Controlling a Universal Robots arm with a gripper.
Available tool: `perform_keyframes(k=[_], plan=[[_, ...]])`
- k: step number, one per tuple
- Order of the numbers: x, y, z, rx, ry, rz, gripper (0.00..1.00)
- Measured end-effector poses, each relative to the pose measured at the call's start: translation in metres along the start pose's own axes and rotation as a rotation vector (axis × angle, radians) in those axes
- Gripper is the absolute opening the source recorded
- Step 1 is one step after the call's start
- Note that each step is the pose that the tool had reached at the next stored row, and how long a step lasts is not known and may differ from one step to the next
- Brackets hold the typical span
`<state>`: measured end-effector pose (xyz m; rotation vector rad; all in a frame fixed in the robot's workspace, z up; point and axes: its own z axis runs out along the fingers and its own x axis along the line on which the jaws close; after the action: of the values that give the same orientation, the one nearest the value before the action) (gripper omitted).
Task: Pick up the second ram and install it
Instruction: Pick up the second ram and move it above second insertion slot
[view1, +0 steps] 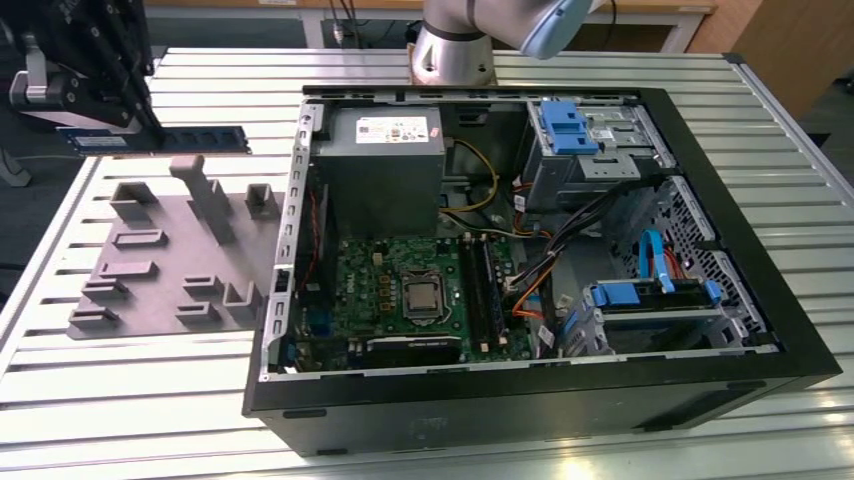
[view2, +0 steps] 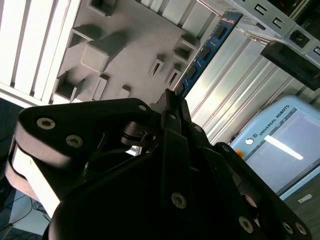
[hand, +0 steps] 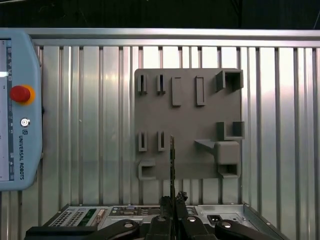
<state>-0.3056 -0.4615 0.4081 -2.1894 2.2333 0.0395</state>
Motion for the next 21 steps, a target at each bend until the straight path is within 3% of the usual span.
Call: perform_keyframes(k=[21], plan=[[-0.0007,-0.0343,-0.0002,0.0001,-0.0001,0.0,0.14]])
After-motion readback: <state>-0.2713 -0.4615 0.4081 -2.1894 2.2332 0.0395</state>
